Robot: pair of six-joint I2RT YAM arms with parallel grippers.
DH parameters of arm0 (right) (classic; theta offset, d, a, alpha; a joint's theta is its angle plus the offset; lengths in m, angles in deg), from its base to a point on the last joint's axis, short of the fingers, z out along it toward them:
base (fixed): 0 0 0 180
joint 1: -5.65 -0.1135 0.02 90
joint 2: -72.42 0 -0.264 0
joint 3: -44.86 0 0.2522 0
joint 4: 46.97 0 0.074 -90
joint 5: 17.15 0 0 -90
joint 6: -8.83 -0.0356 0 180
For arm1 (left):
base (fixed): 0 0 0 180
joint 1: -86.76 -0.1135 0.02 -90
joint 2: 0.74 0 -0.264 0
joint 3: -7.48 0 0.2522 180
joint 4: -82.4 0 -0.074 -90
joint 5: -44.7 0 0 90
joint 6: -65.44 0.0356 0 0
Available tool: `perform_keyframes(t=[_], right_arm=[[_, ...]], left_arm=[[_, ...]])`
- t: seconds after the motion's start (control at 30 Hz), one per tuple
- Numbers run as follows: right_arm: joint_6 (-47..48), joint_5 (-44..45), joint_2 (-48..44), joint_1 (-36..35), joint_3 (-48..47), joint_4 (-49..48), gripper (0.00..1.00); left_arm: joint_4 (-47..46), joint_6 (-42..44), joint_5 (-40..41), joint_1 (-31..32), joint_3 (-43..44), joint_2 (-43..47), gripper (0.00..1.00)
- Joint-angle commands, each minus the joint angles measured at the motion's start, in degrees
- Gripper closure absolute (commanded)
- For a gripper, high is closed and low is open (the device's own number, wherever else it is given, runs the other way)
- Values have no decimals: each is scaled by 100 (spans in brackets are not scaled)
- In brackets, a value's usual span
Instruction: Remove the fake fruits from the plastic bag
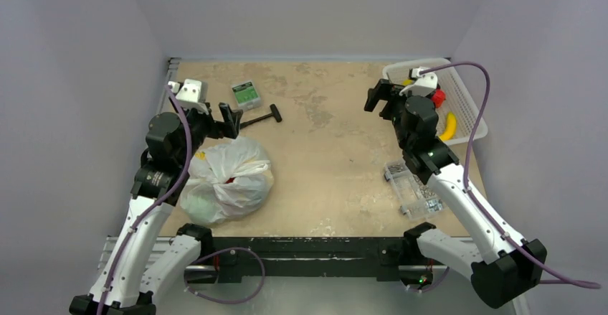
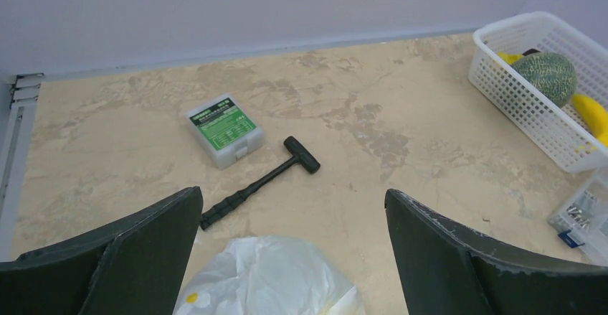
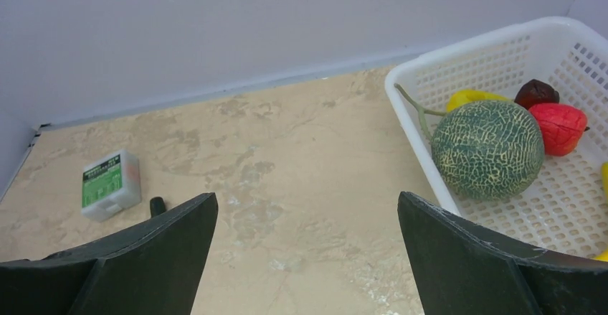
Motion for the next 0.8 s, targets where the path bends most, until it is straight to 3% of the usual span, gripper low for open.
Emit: perform_keyframes(t=[0.0,0.07,0.17,0.33,0.53,0.77], right_arm=[[-314,-119,145,-20,-213,-158,1],[-491,-460,241,-24,-268,-228,1],[-732,-1668,381,-18,-277,-462,1],[-1155,-2266,697,-6,-438,-250,1],[-813,-2493,1187,-255,-621,78,1],[-419,-1814,1777,-1838,-691,36,1]], left_arm=[[-76,231,-113,146,222,45,0],[-54,236,4,168,221,69,0],[41,259,308,195,239,83,0],[135,316,893,232,238,161,0],[126,348,1255,232,213,190,0],[150,383,1324,232,223,65,0]])
